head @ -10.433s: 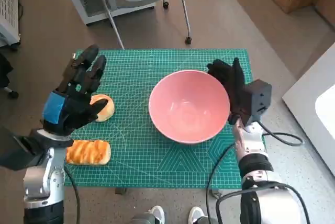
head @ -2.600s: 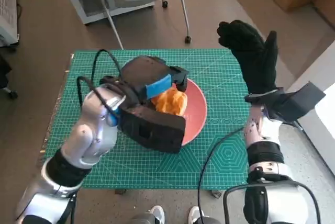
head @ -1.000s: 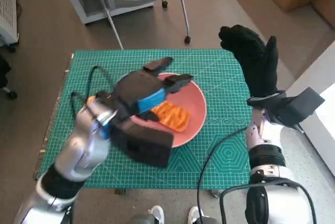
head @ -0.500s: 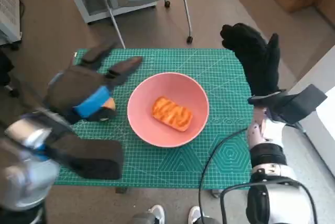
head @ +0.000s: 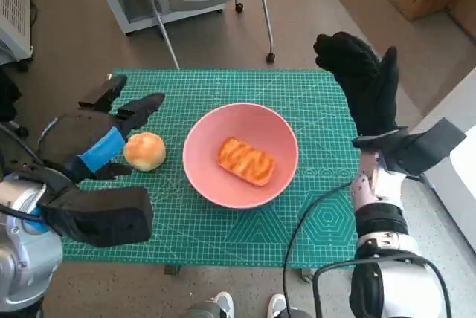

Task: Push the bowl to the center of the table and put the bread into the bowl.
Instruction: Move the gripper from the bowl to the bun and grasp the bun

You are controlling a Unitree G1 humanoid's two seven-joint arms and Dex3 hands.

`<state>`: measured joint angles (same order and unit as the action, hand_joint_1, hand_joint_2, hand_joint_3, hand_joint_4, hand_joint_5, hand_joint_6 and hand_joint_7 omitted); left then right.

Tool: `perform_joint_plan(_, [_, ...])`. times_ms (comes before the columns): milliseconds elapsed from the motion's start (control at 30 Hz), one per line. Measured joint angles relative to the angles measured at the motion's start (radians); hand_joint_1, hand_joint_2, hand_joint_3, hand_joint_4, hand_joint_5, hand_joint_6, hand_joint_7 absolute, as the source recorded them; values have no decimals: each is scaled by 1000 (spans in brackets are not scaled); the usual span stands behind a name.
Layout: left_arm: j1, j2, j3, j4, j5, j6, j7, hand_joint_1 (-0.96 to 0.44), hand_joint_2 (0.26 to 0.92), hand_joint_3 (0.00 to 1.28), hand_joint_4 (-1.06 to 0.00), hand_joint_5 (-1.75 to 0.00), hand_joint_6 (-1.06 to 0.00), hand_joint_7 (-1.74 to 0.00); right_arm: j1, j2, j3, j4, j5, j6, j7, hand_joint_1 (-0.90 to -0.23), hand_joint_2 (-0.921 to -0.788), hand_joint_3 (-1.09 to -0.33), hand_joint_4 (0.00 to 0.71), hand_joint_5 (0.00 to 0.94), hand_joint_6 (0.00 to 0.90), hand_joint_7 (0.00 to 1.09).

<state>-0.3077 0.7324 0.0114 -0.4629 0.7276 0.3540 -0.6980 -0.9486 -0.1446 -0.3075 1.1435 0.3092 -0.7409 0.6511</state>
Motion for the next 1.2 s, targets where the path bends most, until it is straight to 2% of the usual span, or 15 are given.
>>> perform_joint_plan(600, [-80,-26,-111,222,0,52,-5,235,755,23,-4,-1,-241,0,-2,-8,-2,0,0,15,9,-683,-921,-682,193,5,366,16])
perform_joint_plan(1200, [-290,-61,-248,682,6,1,73,164,755,21,-12,-2,-247,-2,0,-14,-2,-10,-1,13,5,-689,-921,-685,191,1,368,10])
